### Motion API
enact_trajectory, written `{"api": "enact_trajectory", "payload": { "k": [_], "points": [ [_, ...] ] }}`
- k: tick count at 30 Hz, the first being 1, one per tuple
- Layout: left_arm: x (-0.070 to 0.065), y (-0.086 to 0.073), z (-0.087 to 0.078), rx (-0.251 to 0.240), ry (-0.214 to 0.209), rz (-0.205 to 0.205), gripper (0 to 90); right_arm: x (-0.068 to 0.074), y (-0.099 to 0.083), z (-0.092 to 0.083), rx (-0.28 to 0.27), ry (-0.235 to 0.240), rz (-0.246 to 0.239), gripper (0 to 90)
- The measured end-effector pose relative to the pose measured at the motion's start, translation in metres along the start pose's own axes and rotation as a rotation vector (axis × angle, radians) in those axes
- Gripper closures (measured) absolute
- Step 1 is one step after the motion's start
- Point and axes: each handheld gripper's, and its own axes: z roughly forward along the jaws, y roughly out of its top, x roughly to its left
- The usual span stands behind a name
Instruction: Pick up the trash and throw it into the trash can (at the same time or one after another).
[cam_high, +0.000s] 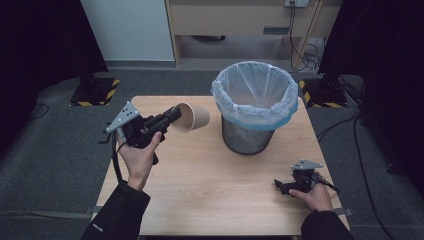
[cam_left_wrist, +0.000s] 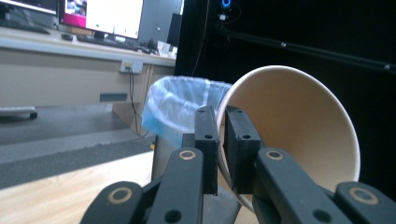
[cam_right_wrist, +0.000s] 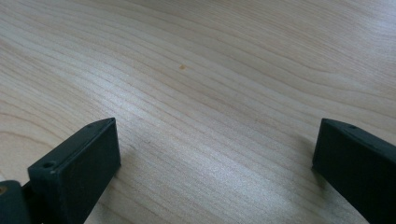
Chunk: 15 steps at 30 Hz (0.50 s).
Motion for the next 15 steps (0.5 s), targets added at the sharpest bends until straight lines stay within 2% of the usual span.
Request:
{"api": "enact_trajectory", "payload": {
  "k": [15],
  "points": [
    [-0.019,0.043,0.022,-0.071,-0.031,0.052,83.8,0.0,0.0,0.0,0.0,0.0,0.001,1.0]
  ]
}}
